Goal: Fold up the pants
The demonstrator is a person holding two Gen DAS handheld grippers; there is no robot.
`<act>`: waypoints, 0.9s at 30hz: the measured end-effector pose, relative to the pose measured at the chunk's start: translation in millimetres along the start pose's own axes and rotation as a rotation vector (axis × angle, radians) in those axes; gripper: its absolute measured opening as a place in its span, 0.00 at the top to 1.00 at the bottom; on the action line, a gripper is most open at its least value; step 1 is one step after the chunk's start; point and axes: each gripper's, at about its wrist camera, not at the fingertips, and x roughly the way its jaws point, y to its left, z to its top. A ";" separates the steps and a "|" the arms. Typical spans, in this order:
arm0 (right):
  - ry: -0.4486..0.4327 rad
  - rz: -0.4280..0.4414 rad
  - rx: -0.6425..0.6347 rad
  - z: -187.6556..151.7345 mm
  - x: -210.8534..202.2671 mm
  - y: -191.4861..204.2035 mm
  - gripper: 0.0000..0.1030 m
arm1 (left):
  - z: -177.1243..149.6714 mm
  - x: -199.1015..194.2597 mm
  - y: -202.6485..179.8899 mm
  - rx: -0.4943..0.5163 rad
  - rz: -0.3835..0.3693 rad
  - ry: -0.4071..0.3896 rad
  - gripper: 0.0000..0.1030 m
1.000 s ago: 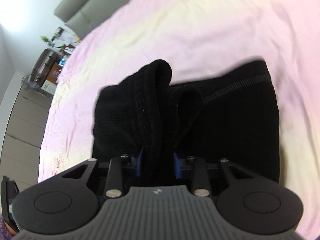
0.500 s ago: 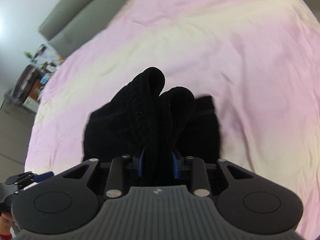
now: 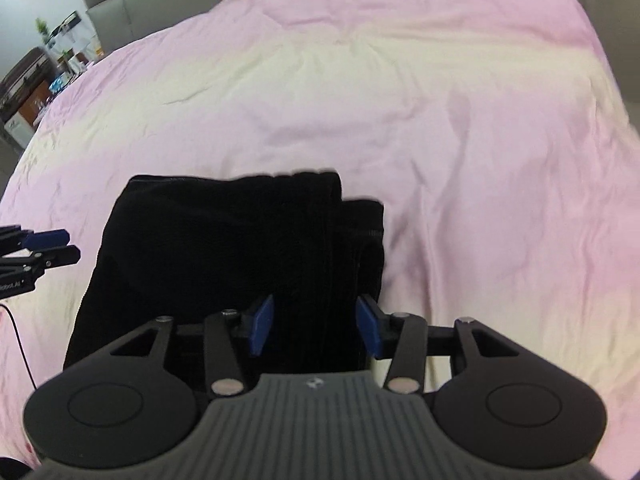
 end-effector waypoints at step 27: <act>-0.056 -0.071 -0.044 -6.6 27.8 9.4 0.92 | -3.9 20.5 -10.5 -0.035 0.079 0.013 0.65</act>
